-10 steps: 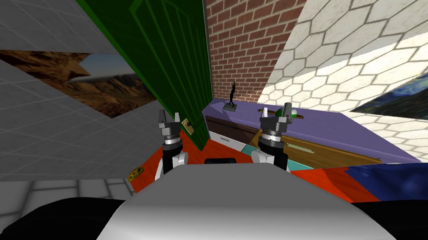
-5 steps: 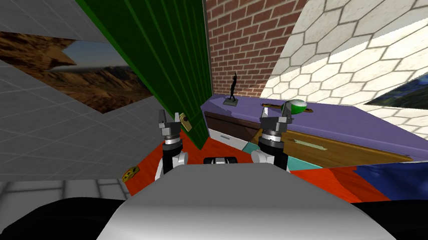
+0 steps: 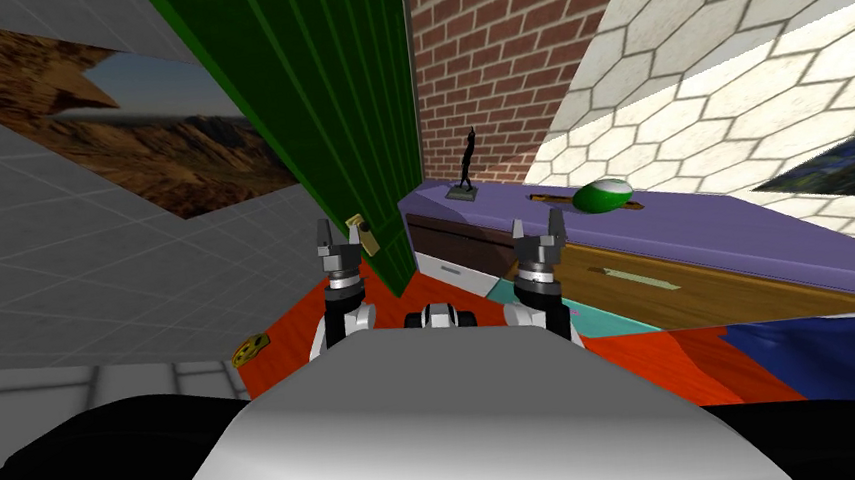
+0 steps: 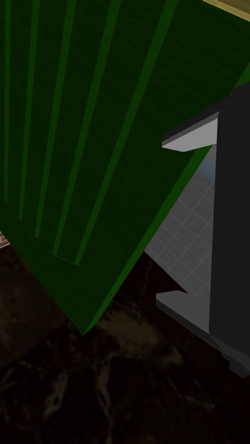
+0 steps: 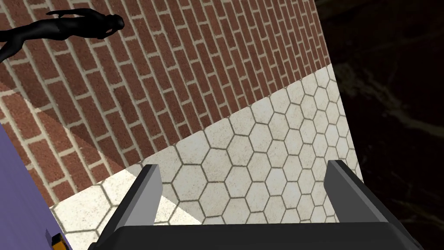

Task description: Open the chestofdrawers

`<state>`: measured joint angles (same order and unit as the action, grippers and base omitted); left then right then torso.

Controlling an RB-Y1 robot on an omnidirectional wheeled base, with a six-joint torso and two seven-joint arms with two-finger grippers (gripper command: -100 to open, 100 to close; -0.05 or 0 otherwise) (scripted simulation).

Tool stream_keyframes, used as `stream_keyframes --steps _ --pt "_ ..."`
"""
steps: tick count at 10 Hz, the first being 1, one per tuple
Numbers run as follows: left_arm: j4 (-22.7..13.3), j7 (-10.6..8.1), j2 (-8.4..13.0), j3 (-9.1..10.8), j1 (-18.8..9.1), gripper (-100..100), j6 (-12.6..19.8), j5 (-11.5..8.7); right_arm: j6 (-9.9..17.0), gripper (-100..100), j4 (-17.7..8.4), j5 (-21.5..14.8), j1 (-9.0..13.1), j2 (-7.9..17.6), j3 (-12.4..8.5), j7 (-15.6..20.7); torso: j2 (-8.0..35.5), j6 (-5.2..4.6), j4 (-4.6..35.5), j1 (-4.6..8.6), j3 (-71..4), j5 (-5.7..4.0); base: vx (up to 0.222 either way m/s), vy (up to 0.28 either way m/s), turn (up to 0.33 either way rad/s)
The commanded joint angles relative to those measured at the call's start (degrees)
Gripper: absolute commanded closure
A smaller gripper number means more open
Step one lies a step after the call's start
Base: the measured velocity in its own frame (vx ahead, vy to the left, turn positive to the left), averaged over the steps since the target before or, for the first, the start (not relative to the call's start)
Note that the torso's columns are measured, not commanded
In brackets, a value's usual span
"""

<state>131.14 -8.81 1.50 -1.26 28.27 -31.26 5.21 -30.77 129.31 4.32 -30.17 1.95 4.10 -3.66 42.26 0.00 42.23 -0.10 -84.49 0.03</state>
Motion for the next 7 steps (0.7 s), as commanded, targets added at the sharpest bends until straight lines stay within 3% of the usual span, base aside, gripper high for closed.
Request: stream_keyframes --steps 1,4,5,6,7 --pt "0.0 0.00 0.0 0.00 0.0 0 0.0 0.0 3.6 -100 -2.8 -4.4 1.5 3.8 0.5 1.1 0.0 0.00 0.1 0.02 0.0 0.00 -0.032 0.062 -0.060" --pt "0.0 0.00 0.0 0.00 0.0 0 0.0 0.0 6.9 -100 -5.8 -9.0 2.8 5.8 1.3 2.3 0.0 0.00 0.1 0.12 -0.1 -0.03 -0.025 0.064 -0.047" --pt "0.0 0.00 0.0 0.00 0.0 0 0.0 0.0 6.9 -100 -5.8 -9.4 2.8 5.8 1.3 2.3 0.0 -0.01 0.0 0.11 -0.1 -0.03 -0.017 0.048 -0.032" --pt "0.0 0.00 0.0 0.00 0.0 0 0.0 0.0 8.7 -100 -7.6 -11.6 3.6 6.5 1.7 3.1 0.0 0.00 0.1 0.15 -0.1 -0.04 -0.019 0.049 -0.051" --pt "0.0 0.00 0.0 0.00 0.0 0 0.0 0.0 8.7 -100 -7.6 -12.2 3.6 6.5 1.7 3.1 0.0 0.00 0.1 0.12 -0.1 -0.04 -0.014 0.041 -0.029"
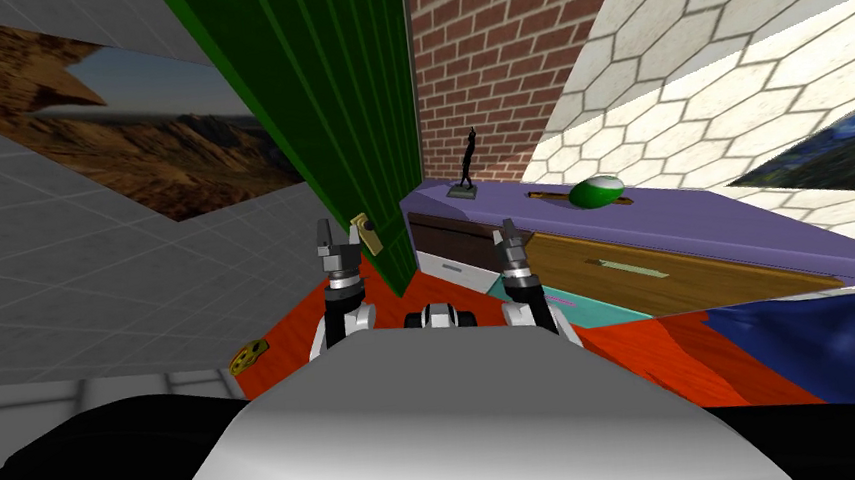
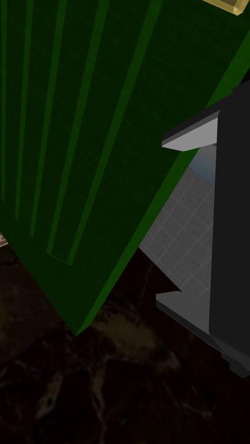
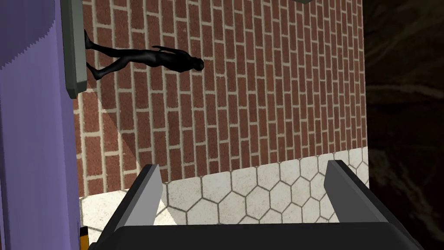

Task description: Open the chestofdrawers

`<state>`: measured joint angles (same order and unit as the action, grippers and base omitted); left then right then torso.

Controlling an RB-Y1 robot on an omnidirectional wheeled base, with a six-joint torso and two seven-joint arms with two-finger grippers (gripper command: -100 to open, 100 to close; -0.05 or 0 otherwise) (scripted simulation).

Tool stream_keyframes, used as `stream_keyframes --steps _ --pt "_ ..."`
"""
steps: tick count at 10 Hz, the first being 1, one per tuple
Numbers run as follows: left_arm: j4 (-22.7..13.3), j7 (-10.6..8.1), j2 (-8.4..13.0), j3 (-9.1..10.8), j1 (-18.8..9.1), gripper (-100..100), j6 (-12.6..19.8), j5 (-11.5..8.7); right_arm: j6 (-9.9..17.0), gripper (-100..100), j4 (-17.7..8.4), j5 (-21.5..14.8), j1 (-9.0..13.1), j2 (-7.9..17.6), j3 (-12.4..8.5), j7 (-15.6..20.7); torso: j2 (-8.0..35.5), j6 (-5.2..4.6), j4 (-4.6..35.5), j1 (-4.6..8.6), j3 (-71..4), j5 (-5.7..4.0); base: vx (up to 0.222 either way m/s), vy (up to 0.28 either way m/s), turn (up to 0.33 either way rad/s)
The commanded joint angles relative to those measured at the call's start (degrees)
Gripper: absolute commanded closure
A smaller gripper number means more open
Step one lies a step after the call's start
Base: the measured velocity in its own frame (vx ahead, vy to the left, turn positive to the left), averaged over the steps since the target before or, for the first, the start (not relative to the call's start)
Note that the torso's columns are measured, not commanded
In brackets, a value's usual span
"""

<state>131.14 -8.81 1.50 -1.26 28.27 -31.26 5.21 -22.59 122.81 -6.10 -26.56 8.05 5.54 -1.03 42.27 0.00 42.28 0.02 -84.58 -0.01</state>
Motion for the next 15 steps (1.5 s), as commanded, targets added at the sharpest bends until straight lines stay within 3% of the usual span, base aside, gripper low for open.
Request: stream_keyframes --steps 1,4,7,8,9,10,11,12,13,15 --pt "0.0 0.00 0.0 0.00 0.0 0 0.0 0.0 2.6 -100 -3.0 -4.0 0.8 1.0 0.7 1.3 0.0 0.00 0.0 0.02 0.0 0.00 -0.009 0.045 -0.060" --pt "0.0 0.00 0.0 0.00 0.0 0 0.0 0.0 4.7 -100 -5.0 -7.9 1.8 1.5 1.3 2.1 0.0 -0.01 0.0 -0.09 0.0 0.03 -0.018 0.055 -0.042" --pt "0.0 0.00 0.0 0.00 0.0 0 0.0 0.0 9.3 -100 -9.4 -13.1 3.8 2.1 2.4 4.1 0.0 0.00 0.0 0.01 0.0 0.00 -0.018 0.055 -0.047" --pt "0.0 0.00 0.0 0.00 0.0 0 0.0 0.0 9.3 -100 -9.4 -14.7 3.8 2.1 2.4 4.1 0.0 -0.01 0.0 -0.05 0.0 0.01 -0.012 0.059 -0.034" --pt "0.0 0.00 0.0 0.00 0.0 0 0.0 0.0 11.4 -100 -11.6 -16.7 4.9 2.3 3.1 5.2 0.0 0.00 0.0 -0.02 0.0 0.02 -0.013 0.062 -0.059" --pt "0.0 0.00 0.0 0.00 0.0 0 0.0 0.0 11.7 -100 -11.6 -18.3 4.9 2.3 3.1 5.2 0.0 0.00 0.0 -0.02 0.0 0.01 -0.011 0.054 -0.029" --pt "0.0 0.00 0.0 0.00 0.0 0 0.0 0.0 13.8 -100 -14.0 -20.1 6.1 2.4 3.7 6.3 0.0 0.00 0.0 0.00 0.0 0.01 -0.014 0.067 -0.056" --pt "0.0 0.00 0.0 0.00 0.0 0 0.0 0.0 14.1 -100 -14.0 -21.7 6.1 2.4 3.7 6.3 0.0 0.00 0.0 -0.04 0.0 0.01 -0.016 0.058 -0.034" --pt "0.0 0.00 0.0 0.00 0.0 0 0.0 0.0 16.1 -100 -16.4 -23.4 7.4 2.5 4.4 7.5 0.0 0.00 0.0 -0.01 0.0 0.02 -0.018 0.061 -0.066" --pt "0.0 0.00 0.0 0.00 0.0 0 0.0 0.0 16.6 -100 -16.4 -25.6 7.4 2.5 4.4 7.5 0.0 0.00 0.0 -0.01 0.0 0.01 -0.007 0.045 -0.011"
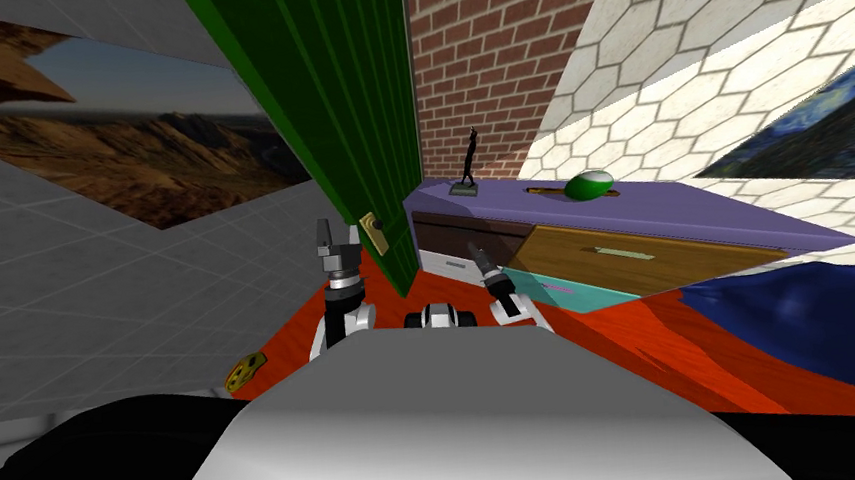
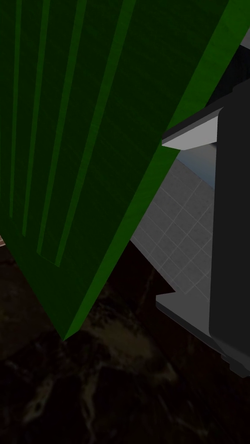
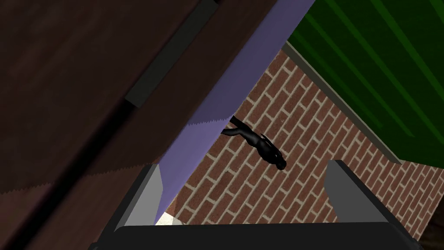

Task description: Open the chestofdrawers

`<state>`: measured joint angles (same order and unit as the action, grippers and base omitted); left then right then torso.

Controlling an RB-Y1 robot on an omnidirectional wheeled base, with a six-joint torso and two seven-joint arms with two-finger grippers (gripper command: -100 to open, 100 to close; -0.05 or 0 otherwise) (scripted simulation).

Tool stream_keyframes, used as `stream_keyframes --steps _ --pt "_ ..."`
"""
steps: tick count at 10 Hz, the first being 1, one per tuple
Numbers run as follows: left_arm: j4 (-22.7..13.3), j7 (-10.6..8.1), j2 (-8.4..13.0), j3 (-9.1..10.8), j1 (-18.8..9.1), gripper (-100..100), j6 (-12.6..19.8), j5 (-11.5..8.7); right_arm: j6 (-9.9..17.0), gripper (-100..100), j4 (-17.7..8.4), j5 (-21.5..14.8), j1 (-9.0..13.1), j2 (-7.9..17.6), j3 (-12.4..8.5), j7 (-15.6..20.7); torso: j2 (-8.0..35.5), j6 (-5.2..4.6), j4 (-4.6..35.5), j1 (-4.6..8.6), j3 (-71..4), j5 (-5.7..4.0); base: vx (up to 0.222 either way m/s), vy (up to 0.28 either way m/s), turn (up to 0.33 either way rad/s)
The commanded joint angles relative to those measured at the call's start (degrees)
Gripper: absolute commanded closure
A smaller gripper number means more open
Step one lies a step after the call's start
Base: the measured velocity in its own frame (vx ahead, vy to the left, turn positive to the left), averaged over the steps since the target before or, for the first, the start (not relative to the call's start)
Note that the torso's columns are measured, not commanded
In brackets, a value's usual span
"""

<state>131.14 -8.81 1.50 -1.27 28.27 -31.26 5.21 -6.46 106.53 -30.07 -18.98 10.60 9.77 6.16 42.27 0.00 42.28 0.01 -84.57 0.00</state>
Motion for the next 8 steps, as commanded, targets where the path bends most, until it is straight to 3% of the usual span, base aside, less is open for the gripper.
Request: stream_keyframes --steps 1,2,3,4,5,7,8 --pt "0.0 0.00 0.0 0.00 0.0 0 0.0 0.0 3.0 -100 -2.5 -3.9 1.1 0.0 0.9 1.5 0.0 -0.01 0.0 0.08 0.0 -0.02 -0.008 0.047 -0.051" --pt "0.0 0.00 0.0 0.00 0.0 0 0.0 0.0 3.0 -100 -2.5 -5.4 1.1 0.0 0.9 1.5 0.0 -0.01 0.0 0.00 0.0 -0.01 -0.002 0.049 -0.035" --pt "0.0 0.00 0.0 0.00 0.0 0 0.0 0.0 4.8 -100 -5.0 -7.3 2.4 0.1 1.6 2.8 0.0 0.00 0.0 -0.03 0.0 0.01 -0.005 0.064 -0.044" --pt "0.0 0.00 0.0 0.00 0.0 0 0.0 0.0 5.6 -100 -5.0 -9.0 2.4 0.1 1.6 2.8 0.0 0.00 0.0 -0.08 0.0 0.02 -0.010 0.065 -0.034" --pt "0.0 0.00 0.0 0.00 0.0 0 0.0 0.0 7.7 -100 -7.3 -10.8 3.8 0.1 2.3 4.1 0.0 0.00 0.0 -0.05 0.0 0.02 -0.014 0.072 -0.043" --pt "0.0 0.00 0.0 0.00 0.0 0 0.0 0.0 8.1 -100 -7.4 -12.9 3.8 0.1 2.3 4.1 0.0 0.00 0.0 0.04 0.0 -0.01 0.005 0.038 -0.013" --pt "0.0 0.00 0.0 0.00 0.0 0 0.0 0.0 10.6 -100 -9.9 -15.1 5.2 0.2 3.1 5.5 0.0 -0.01 0.0 0.12 0.0 -0.03 0.003 0.045 -0.034"
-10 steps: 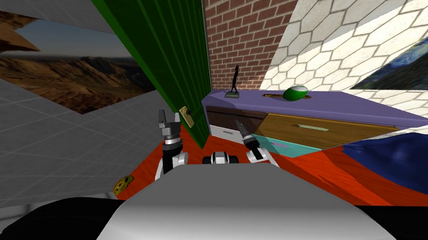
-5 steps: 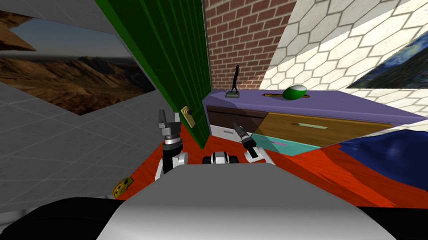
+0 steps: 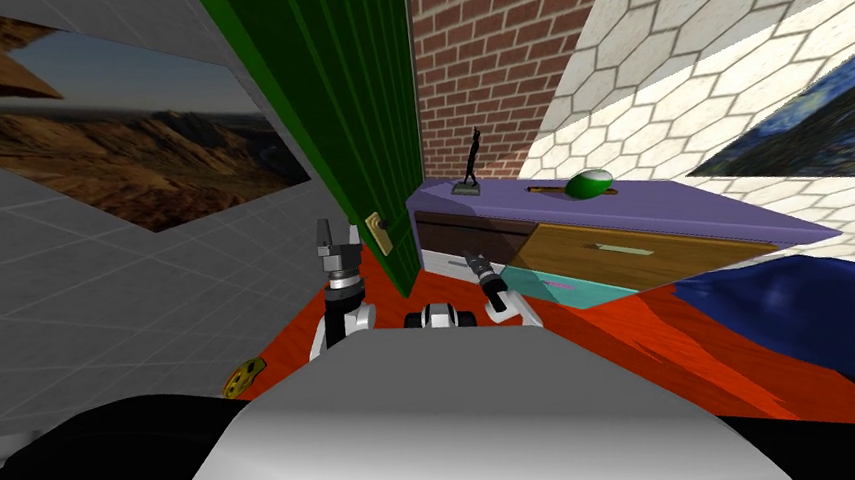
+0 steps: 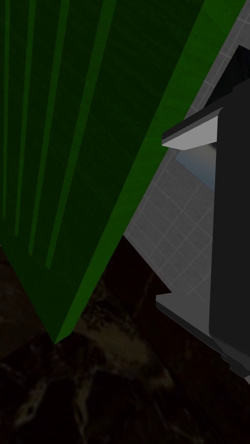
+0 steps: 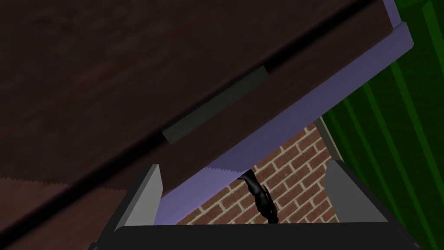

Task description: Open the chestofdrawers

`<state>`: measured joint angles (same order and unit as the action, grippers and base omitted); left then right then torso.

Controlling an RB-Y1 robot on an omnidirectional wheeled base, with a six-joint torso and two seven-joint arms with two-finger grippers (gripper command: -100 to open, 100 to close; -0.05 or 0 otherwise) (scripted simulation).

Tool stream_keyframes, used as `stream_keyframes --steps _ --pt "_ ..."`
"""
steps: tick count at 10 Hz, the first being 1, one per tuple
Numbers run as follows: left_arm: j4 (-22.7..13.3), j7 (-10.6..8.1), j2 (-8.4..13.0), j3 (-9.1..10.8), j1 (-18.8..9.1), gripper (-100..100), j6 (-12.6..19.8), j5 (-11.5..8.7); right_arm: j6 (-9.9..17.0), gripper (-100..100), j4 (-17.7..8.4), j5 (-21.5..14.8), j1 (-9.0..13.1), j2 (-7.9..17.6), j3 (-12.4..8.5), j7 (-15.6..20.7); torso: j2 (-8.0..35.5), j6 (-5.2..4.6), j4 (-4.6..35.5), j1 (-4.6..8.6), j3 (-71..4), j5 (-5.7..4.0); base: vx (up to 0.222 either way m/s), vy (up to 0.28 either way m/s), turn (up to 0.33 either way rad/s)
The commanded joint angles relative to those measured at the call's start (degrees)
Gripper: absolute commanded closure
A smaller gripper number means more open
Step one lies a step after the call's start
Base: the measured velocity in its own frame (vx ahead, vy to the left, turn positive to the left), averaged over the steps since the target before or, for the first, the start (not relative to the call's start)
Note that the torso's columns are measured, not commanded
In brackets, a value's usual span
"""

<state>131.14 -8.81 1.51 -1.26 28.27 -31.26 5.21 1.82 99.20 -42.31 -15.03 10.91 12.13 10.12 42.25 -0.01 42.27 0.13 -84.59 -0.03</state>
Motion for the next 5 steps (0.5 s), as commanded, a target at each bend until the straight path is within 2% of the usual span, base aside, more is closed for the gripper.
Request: stream_keyframes --steps 1,2,3,4,5 --pt "0.0 0.00 0.0 0.00 0.0 0 0.0 0.0 2.4 -100 -2.5 -4.4 1.2 -0.2 0.7 1.5 0.0 0.00 0.0 -0.13 0.0 0.02 0.005 0.045 -0.033" --pt "0.0 0.00 0.0 0.00 0.0 0 0.0 0.0 4.7 -100 -5.0 -6.4 2.6 -0.1 1.5 2.9 0.0 0.00 0.0 -0.15 0.0 0.05 0.005 0.056 -0.047" --pt "0.0 0.00 0.0 0.00 0.0 0 0.0 0.0 4.9 -100 -5.0 -8.0 2.6 -0.1 1.5 2.9 0.0 0.01 0.0 -0.19 0.0 0.05 0.004 0.055 -0.021" --pt "0.0 0.00 0.0 0.00 0.0 0 0.0 0.0 7.2 -100 -7.4 -9.9 4.1 0.0 2.2 4.4 0.0 0.01 0.0 -0.16 0.0 0.05 0.010 0.070 -0.033" --pt "0.0 0.00 0.0 0.00 0.0 0 0.0 0.0 7.3 -100 -7.4 -11.6 4.1 0.0 2.2 4.4 0.0 0.01 0.0 -0.19 0.0 0.05 0.012 0.060 -0.018"
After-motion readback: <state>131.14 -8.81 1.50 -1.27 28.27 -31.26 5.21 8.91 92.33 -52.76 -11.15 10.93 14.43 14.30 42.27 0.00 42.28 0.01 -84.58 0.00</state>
